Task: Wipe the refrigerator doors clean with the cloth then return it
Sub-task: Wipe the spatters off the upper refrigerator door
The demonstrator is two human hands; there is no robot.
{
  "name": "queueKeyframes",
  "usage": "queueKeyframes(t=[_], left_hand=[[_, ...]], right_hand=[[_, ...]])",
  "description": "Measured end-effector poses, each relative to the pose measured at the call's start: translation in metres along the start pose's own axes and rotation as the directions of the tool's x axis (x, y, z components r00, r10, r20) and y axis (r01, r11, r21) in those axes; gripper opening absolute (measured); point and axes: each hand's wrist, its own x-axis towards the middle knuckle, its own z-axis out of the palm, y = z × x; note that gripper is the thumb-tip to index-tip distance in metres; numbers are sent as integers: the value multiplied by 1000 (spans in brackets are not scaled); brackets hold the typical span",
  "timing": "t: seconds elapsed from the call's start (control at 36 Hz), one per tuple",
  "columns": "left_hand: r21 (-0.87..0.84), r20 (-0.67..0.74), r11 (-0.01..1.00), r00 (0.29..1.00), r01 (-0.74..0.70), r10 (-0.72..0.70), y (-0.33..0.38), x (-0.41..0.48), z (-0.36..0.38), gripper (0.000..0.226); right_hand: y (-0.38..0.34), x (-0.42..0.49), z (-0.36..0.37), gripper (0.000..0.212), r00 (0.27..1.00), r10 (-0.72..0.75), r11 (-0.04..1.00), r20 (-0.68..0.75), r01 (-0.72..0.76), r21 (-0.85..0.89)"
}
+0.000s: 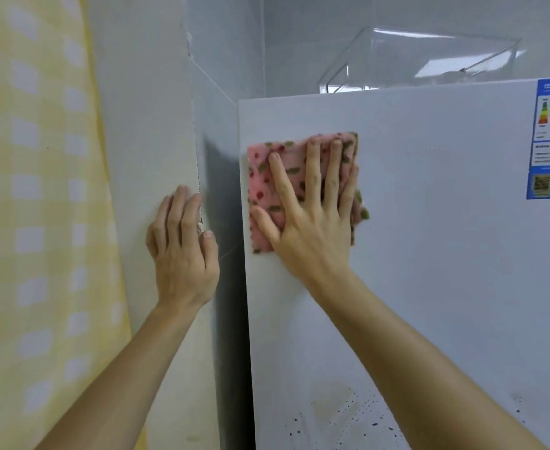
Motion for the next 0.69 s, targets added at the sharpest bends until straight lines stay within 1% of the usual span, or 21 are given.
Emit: queueKeyframes(t=[0.08,0.19,0.25,0.31,0.42,0.5,0.61,0.67,0.69], left_hand=[[-9,-40,1000,999,-6,5,2,2,2,56],[-15,-74,1000,997,-25,23,-1,9,3,53],[-19,-78,999,997,-26,24,-2,11,4,51],[-23,-81,999,996,-25,23,-1,11,4,49],[-38,-72,999,997,-20,18,-1,9,3,50],[-48,-60,998,998,-27,25,-3,6,1,52],[-51,-41,998,999,-37,35,-3,2,0,53],[-47,-24,998,999,-37,36,-2,0,1,55],[-47,-14,998,999,-38,38,-1,-2,1,57]], right_hand=[[-16,30,3,70,998,52,999,-42,-52,-9],[-30,52,8,59,991,104,995,-82,-103,9],[-31,50,11,56,990,105,994,-94,-102,27],[-31,40,13,57,994,74,997,-77,-72,38],[-32,-15,16,64,999,-32,996,-40,36,87],[-35,-89,16,68,995,-103,987,14,101,128],[-27,-182,15,70,975,-187,982,123,181,61],[-19,-197,13,68,964,-218,976,150,212,59],[-17,-196,13,66,965,-209,977,157,200,71]])
